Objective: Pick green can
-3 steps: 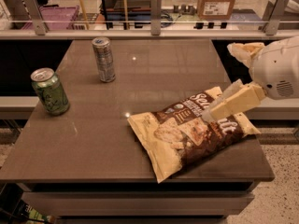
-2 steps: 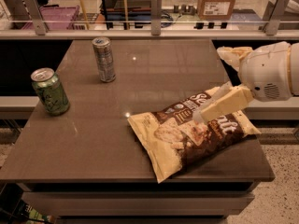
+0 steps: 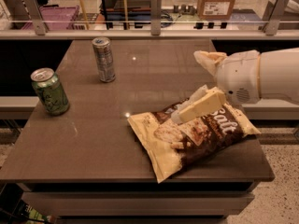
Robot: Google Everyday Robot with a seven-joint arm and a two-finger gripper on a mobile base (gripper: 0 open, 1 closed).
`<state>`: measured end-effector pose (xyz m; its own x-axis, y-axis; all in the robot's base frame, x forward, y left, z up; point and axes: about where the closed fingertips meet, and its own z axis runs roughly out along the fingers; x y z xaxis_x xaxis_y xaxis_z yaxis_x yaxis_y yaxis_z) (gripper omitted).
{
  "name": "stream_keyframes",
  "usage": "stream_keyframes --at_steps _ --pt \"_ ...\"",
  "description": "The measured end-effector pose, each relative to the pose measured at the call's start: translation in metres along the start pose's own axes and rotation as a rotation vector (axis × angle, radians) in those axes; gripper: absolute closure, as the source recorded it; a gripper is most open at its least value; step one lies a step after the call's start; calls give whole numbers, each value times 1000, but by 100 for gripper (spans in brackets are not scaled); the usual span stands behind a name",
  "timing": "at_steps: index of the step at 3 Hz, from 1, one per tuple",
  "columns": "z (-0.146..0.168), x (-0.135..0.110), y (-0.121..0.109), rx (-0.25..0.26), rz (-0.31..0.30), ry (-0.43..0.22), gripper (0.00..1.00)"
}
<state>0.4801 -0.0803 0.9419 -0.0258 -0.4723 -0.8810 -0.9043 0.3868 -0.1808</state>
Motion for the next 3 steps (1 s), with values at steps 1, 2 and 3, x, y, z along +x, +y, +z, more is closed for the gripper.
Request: stream_keyframes --at_steps 1,2,3 --pt "19 -8 5 -9 -12 -51 0" --pt "43 -17 12 -12 -26 -118 0" --pt "71 -24 20 -21 -24 -174 0"
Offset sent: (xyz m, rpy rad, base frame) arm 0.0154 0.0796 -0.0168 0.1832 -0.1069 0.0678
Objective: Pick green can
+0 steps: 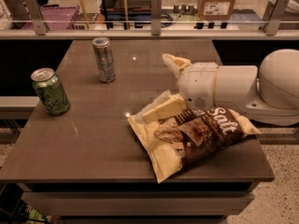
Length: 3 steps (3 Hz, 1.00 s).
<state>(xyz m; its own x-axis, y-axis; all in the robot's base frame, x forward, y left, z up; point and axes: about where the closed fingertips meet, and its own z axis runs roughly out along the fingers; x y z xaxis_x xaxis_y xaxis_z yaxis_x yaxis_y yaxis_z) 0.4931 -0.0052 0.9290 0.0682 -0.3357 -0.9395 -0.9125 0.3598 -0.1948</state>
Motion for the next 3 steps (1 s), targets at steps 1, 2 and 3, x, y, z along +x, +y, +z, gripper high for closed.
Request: stream_keyframes --at_steps 1,2,3 --pt "29 -3 5 -18 16 -37 0" --pt "57 -9 16 -51 27 -51 0" --pt "82 -16 30 -80 37 -59 0"
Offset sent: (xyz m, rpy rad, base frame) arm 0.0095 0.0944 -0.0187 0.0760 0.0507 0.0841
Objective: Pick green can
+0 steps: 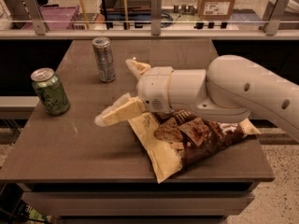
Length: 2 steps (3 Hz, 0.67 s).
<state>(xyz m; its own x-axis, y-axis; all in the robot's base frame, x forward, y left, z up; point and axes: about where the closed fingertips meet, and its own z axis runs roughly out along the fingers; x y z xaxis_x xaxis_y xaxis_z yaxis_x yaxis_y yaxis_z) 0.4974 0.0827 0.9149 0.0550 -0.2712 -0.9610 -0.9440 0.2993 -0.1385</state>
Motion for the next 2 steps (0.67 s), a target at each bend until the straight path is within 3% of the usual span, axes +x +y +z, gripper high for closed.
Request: stream_keyframes --at_steps 2 --pt "37 -3 9 -8 14 -14 0"
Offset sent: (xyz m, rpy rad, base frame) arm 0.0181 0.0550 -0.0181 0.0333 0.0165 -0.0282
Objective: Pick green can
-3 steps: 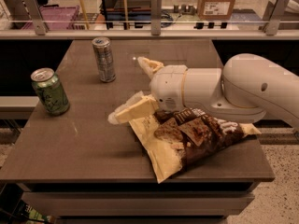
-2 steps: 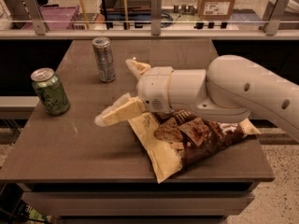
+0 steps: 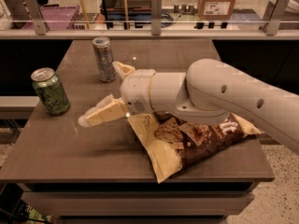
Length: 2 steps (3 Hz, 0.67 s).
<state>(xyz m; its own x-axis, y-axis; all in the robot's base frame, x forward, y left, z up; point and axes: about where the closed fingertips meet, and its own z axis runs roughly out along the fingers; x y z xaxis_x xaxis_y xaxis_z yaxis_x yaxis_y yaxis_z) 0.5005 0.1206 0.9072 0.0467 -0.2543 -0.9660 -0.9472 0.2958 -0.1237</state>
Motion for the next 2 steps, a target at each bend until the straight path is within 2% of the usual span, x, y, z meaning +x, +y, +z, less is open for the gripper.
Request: stream_keyframes --at_steps 2 --pt "29 5 -32 37 14 -22 0"
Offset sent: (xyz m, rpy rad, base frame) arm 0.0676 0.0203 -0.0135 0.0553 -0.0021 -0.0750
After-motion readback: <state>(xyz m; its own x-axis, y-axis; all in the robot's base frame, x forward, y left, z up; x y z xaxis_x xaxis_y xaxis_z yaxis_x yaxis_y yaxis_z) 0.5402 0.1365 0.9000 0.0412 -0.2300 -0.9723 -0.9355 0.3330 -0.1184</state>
